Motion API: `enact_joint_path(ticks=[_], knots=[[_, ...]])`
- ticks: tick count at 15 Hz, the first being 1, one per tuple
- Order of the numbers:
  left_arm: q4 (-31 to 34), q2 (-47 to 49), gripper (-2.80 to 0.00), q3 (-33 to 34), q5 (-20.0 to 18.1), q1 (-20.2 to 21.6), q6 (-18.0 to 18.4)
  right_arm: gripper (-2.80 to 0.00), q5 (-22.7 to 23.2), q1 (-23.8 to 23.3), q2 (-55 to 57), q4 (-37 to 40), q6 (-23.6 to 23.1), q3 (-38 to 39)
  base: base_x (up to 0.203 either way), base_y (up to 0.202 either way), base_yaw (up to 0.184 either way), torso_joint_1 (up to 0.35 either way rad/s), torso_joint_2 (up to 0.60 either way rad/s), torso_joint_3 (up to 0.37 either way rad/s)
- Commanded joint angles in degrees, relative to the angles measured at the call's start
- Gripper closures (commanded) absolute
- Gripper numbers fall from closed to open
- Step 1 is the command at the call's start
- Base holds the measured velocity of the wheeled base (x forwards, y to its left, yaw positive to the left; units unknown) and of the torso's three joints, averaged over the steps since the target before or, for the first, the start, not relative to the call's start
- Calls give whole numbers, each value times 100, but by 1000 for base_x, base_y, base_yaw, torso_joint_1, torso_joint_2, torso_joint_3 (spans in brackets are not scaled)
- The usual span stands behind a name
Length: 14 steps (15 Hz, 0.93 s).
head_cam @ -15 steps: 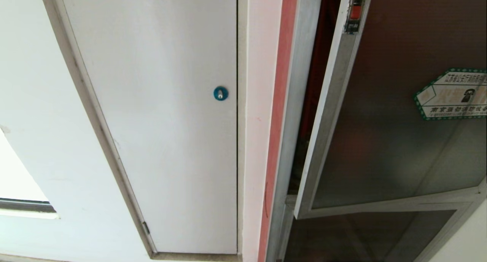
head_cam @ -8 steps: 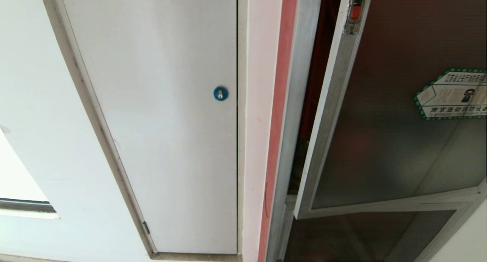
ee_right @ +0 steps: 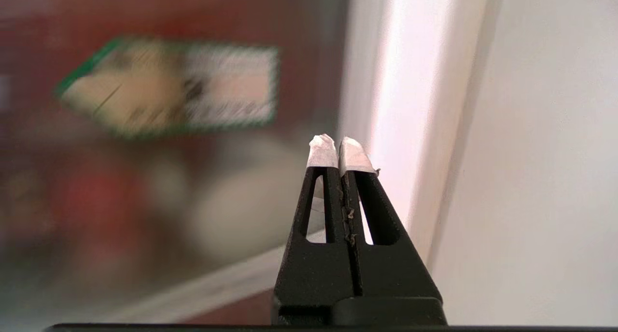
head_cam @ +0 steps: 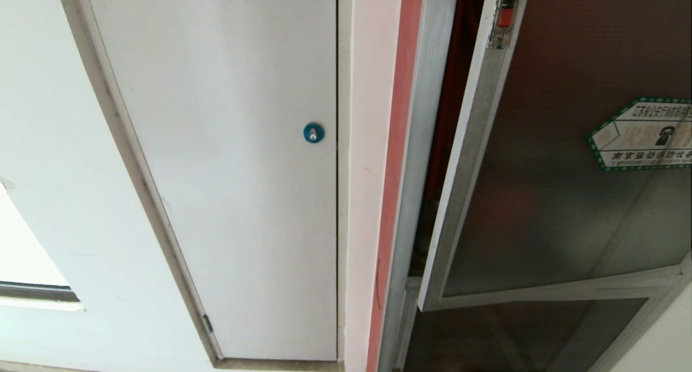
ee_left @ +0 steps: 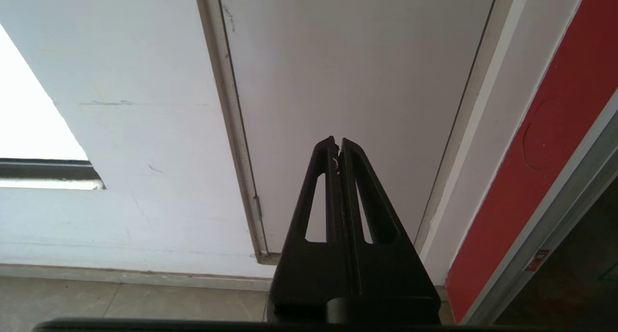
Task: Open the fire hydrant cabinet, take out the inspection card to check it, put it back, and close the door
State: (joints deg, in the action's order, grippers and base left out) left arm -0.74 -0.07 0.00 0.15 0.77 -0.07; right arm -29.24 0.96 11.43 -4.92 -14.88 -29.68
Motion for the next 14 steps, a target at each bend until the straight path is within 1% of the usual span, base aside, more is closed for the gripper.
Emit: enact_joint_path(ticks=[1,2,3,4,5,6,8,10,11,12,14], knots=[[-5,0,0,35,3,2,-1,0,468,-34,-649,-3,88,530,0,0,0,0,0,0],[-5,-1,0,35,3,2,-1,0,934,-43,-921,15,195,833,0,0,0,0,0,0],[-5,7,0,35,3,2,-1,0,1291,-48,-1109,5,308,1158,0,0,0,0,0,0],[-5,3,0,35,3,2,-1,0,1465,-50,-1141,-7,474,1438,0,0,0,0,0,0],[-5,-1,0,35,3,2,-1,0,1637,-52,-1148,-9,740,1644,0,0,0,0,0,0],[-5,7,0,35,3,2,-1,0,1839,-52,-1151,-10,858,1822,0,0,0,0,0,0],[-5,-1,0,35,3,2,-1,0,2039,-52,-1152,-27,936,2318,0,0,0,0,0,0],[-5,-1,0,35,3,2,-1,0,2153,-52,-1152,-288,942,2799,0,0,0,0,0,0],[-5,7,0,35,3,2,-1,0,2347,-52,-1152,-403,948,2975,0,0,0,0,0,0],[-5,4,0,35,3,2,-1,0,2575,-52,-1152,-323,1022,2974,0,0,0,0,0,0],[-5,-1,0,35,3,2,-1,0,2857,-52,-1152,15,1018,2972,0,0,0,0,0,0]])
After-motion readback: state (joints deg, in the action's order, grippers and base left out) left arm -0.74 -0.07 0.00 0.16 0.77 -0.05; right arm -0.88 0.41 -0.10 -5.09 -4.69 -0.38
